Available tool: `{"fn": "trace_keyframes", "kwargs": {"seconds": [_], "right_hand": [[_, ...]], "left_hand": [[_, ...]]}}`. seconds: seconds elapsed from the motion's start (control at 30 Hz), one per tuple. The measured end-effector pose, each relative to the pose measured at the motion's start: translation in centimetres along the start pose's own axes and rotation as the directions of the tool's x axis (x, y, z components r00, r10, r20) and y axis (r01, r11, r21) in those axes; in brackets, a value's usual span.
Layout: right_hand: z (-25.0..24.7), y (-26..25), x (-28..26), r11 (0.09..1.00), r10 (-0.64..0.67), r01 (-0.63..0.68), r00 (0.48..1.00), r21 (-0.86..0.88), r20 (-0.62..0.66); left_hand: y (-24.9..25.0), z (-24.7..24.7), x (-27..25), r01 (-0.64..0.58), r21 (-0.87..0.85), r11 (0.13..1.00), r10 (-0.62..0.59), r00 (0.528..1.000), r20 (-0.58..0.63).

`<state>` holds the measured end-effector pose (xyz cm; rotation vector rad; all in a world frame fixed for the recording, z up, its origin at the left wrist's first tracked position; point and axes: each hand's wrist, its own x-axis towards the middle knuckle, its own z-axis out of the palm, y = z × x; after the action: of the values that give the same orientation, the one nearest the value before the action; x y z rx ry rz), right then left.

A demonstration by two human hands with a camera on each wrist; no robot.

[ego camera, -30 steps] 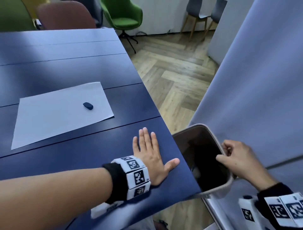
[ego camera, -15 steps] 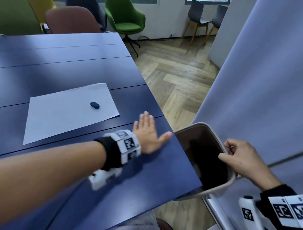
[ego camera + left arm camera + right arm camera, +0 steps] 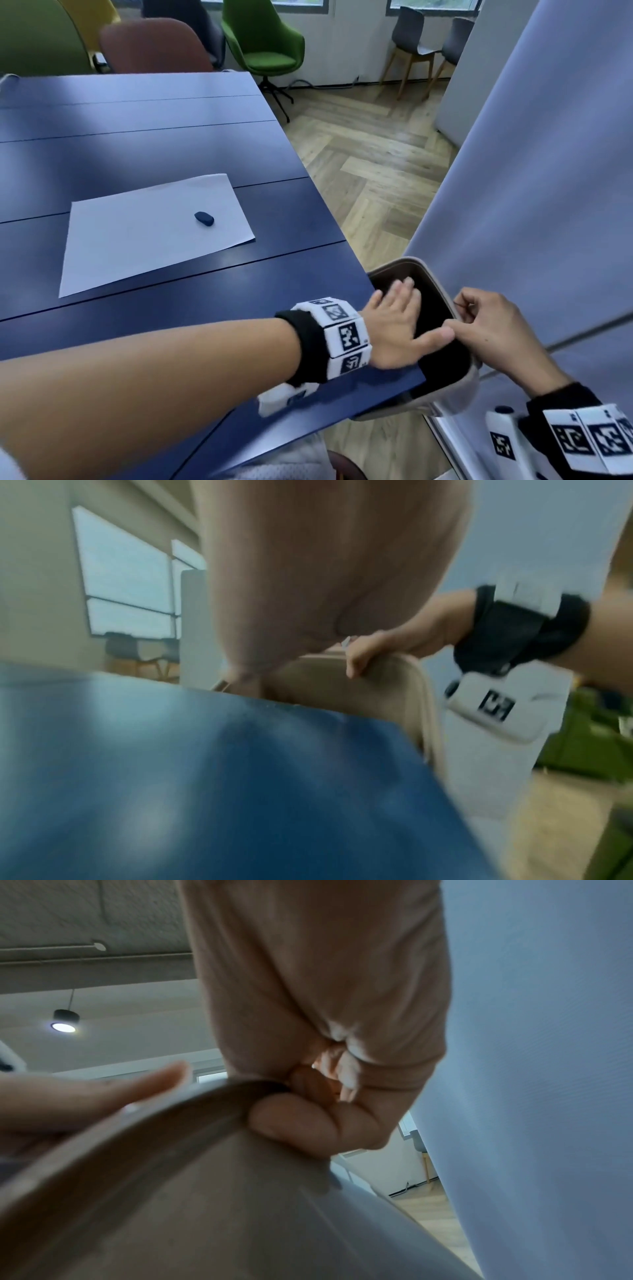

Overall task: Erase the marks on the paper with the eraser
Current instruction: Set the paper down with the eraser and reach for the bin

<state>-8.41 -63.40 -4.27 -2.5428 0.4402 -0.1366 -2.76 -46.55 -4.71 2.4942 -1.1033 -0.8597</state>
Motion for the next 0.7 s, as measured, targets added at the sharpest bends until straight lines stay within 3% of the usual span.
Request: {"fn": "trace_keyframes", "kwargs": {"seconds": [0.1, 0.2, 0.3, 0.4, 0.5, 0.6, 0.7], "right_hand": [[0.0, 0.5, -0.5, 1.0, 0.018, -0.018, 1.0, -0.001, -0.005], [0.3, 0.7, -1.0, 1.0, 0.027, -0.027, 1.0, 0.015, -0.002], [0.5, 0.7, -1.2, 0.999, 0.042, -0.042, 0.999, 0.031, 0.003], [0.7, 0.4, -1.3, 0.998, 0.045, -0.046, 0.999, 0.045, 0.006], [0.8, 0.3, -1.4, 0.998, 0.052, -0.052, 0.999, 0.04, -0.006], [1.0, 0.3, -1.4, 0.998, 0.044, -0.043, 0.999, 0.044, -0.018], [1.2, 0.5, -1.4, 0.996, 0.057, -0.056, 0.998, 0.064, -0.026]], "left_hand": [[-2.5, -0.4, -4.2, 0.239, -0.084, 0.967, -0.252, 0.945, -0.207], [-6.9, 0.0, -10.2, 0.492, -0.071, 0.868, -0.497, 0.852, -0.167], [-9.3, 2.0, -14.1, 0.587, 0.023, 0.809, -0.583, 0.807, -0.093], [-8.3, 4.6, -13.6, 0.54, 0.052, 0.84, -0.53, 0.837, -0.132], [-5.6, 6.6, -9.1, 0.465, 0.094, 0.88, -0.442, 0.875, -0.197], [-1.3, 6.4, -3.6, 0.306, 0.044, 0.951, -0.295, 0.94, -0.17], [2.9, 5.6, 0.7, 0.144, 0.099, 0.985, -0.122, 0.973, -0.198]]}}
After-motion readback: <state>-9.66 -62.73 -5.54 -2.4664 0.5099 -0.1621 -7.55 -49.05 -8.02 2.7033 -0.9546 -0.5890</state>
